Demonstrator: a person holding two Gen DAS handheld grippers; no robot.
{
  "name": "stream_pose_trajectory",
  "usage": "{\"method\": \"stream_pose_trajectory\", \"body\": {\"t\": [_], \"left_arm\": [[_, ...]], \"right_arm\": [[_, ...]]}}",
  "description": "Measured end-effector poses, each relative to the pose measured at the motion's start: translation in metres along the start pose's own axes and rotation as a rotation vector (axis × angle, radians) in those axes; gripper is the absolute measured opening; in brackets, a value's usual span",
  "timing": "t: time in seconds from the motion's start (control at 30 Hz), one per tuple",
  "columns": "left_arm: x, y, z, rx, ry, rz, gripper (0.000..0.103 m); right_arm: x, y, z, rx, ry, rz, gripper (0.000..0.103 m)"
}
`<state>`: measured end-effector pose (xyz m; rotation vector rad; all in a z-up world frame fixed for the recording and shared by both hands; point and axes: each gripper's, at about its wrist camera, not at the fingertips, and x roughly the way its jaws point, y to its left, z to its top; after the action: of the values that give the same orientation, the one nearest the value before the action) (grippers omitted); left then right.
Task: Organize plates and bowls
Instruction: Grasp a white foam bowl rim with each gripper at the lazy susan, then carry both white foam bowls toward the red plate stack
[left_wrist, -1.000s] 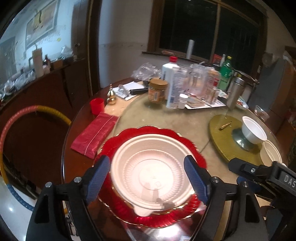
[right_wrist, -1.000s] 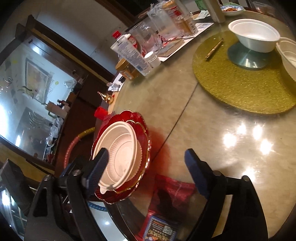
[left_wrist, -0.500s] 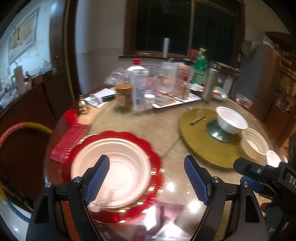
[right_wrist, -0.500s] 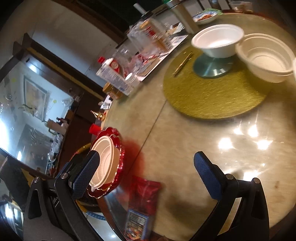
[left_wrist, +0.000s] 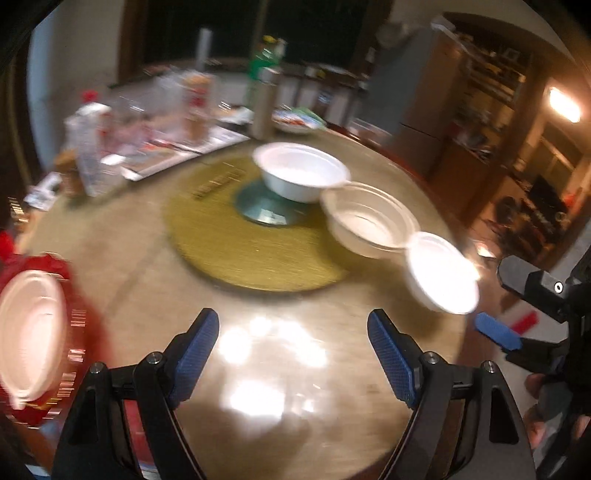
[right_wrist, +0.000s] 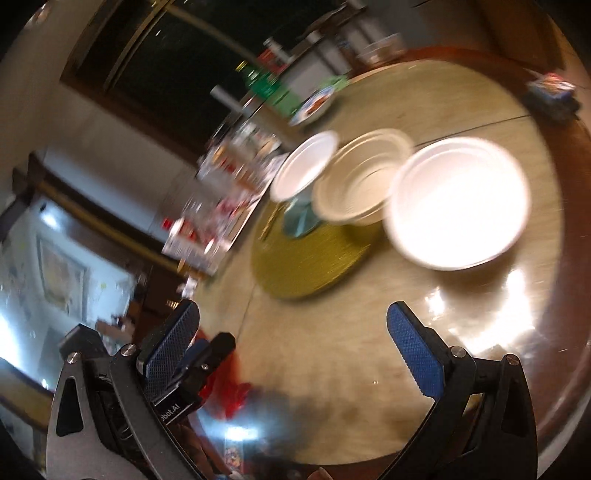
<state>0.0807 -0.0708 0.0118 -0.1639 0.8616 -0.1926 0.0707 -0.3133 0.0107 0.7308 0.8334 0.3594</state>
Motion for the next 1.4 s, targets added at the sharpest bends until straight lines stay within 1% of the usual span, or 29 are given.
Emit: {"method": "stream_pose_trajectory", "body": {"t": [0.07,0.13,0.23,0.37,0.47,0.53,0.67,0.77,0.87,0.93,0.97,1.0,1.03,1.07,1.1,1.13,1.17,1.2,1.23,1.27,1.3,1.33,1.4], "left_arm": [[0.016,-0.016,0.005,-0.012,0.036,-0.044,0.083],[0.026,-0.026,0.01,-0.022,0.056,-0.08,0.083],[0.042,-0.044,0.015,-0.026,0.078,-0.105,0.083],[0.062,-0.067,0.022,-0.016,0.095,-0.118,0.083],[0.079,-0.08,0.026,-0.015,0.116,-0.113,0.083],[0.09,-0.086,0.027,-0.019,0.126,-0.104,0.083],[0.105,-0.095,0.028,-0.03,0.146,-0.09,0.083],[0.113,-0.102,0.029,-0.018,0.14,-0.072,0.082],[0.119,-0.104,0.027,-0.015,0.138,-0.048,0.082],[0.124,-0.103,0.026,-0.02,0.145,-0.032,0.081],[0.127,-0.104,0.025,-0.018,0.147,-0.025,0.078],[0.129,-0.105,0.024,-0.007,0.149,-0.012,0.07],[0.132,-0.106,0.023,0.004,0.155,0.0,0.064],[0.135,-0.107,0.021,0.018,0.168,0.011,0.051],[0.137,-0.107,0.02,0.023,0.177,0.014,0.044],[0.138,-0.108,0.018,0.031,0.18,0.006,0.042],[0.136,-0.109,0.017,0.042,0.17,0.007,0.038],[0.135,-0.11,0.016,0.057,0.168,0.007,0.029],[0.132,-0.112,0.016,0.071,0.171,-0.001,0.024],[0.13,-0.113,0.016,0.082,0.172,-0.002,0.014],[0.127,-0.113,0.015,0.095,0.166,0.007,0.014],[0.124,-0.112,0.014,0.104,0.155,0.019,0.014],[0.122,-0.105,0.014,0.097,0.158,0.017,0.014]], "right_arm": [[-0.01,-0.016,0.006,0.035,-0.015,-0.006,0.103],[-0.017,-0.034,0.012,0.086,-0.019,-0.008,0.103],[-0.022,-0.06,0.019,0.158,-0.019,-0.018,0.103],[-0.025,-0.085,0.027,0.226,-0.034,-0.022,0.103],[-0.027,-0.101,0.033,0.274,-0.054,-0.034,0.102],[-0.02,-0.111,0.041,0.306,-0.059,-0.043,0.102],[-0.008,-0.127,0.048,0.353,-0.056,-0.054,0.096],[-0.001,-0.134,0.051,0.366,-0.044,-0.083,0.074],[0.005,-0.139,0.054,0.368,-0.037,-0.107,0.074],[0.008,-0.142,0.054,0.375,-0.035,-0.114,0.068],[0.007,-0.143,0.053,0.375,-0.036,-0.122,0.059],[0.008,-0.143,0.053,0.372,-0.035,-0.136,0.053],[0.009,-0.143,0.052,0.365,-0.033,-0.149,0.05],[0.01,-0.143,0.053,0.359,-0.029,-0.158,0.039],[0.012,-0.143,0.053,0.352,-0.022,-0.174,0.028],[0.013,-0.143,0.052,0.346,-0.017,-0.186,0.026],[0.013,-0.144,0.052,0.345,-0.019,-0.183,0.024],[0.013,-0.145,0.051,0.345,-0.022,-0.182,0.024],[0.013,-0.144,0.051,0.341,-0.02,-0.18,0.023],[0.013,-0.141,0.05,0.331,-0.017,-0.177,0.019],[0.014,-0.139,0.049,0.321,-0.016,-0.177,0.016],[0.013,-0.136,0.048,0.308,-0.018,-0.182,0.014],[0.011,-0.129,0.048,0.282,-0.031,-0.187,0.014]]}}
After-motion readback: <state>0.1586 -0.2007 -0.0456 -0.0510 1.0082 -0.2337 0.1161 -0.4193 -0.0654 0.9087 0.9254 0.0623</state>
